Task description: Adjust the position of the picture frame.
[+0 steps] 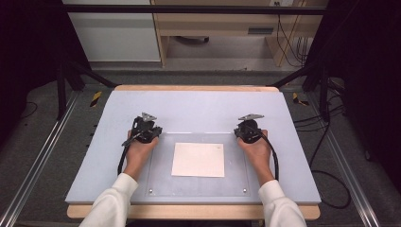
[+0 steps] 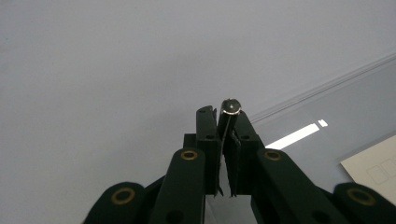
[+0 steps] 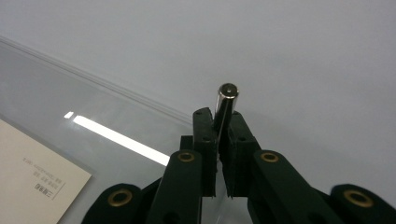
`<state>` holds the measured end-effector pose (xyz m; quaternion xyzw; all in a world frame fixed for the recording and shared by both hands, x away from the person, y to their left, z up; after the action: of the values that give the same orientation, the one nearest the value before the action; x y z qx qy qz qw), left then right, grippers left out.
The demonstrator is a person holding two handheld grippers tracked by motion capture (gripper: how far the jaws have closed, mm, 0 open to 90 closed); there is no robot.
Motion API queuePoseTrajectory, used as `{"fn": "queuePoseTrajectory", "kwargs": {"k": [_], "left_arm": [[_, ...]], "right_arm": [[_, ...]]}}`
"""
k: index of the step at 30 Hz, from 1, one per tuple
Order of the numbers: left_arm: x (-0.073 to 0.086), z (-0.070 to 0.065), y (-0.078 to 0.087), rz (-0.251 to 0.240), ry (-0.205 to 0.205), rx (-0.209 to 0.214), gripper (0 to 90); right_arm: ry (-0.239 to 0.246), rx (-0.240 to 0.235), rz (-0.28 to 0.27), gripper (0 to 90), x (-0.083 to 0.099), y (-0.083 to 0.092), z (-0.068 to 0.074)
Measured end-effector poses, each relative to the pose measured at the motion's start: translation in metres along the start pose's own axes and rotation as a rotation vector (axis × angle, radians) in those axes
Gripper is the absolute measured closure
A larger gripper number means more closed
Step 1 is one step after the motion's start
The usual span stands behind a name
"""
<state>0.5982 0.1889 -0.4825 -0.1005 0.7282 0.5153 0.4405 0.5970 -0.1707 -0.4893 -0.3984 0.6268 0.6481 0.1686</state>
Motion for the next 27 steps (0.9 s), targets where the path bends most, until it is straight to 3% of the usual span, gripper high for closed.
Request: {"fn": "queuePoseTrajectory", "kwargs": {"k": [6, 10, 15, 17, 22, 27], "left_arm": [[0.001, 0.000, 0.000, -0.003, -0.001, -0.003, 84.2], [0.001, 0.000, 0.000, -0.016, 0.007, -0.006, 83.3], [0.004, 0.001, 0.006, -0.091, 0.015, -0.025, 71.8], [0.003, -0.001, 0.010, -0.125, -0.012, -0.039, 70.3], [0.000, -0.007, 0.016, -0.155, -0.054, -0.047, 78.6], [0.000, -0.007, 0.014, -0.147, -0.037, -0.047, 83.6]], "right_arm": [[-0.012, -0.001, -0.016, 84.9, 0.002, 0.000, 0.000], [-0.037, -0.005, -0.055, 77.7, 0.003, 0.002, -0.002], [-0.010, -0.009, -0.133, 73.7, -0.002, 0.011, -0.003], [0.007, -0.005, -0.153, 76.1, -0.004, 0.014, -0.003], [0.019, 0.002, -0.165, 85.0, -0.004, 0.017, -0.002], [0.010, 0.003, -0.160, 85.4, -0.005, 0.017, -0.001]]}}
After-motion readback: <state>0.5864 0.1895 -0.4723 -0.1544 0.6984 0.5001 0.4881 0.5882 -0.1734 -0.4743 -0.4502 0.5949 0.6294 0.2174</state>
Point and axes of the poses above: each handheld gripper's, and its own axes: y roughly backward along the jaws, x roughly out of its underside, z roughly to its left, the point moved 3 cm from there along -y, roughly forward along the jaws, and after that the axes turned 8 degrees about x, right-handed, at the moved point
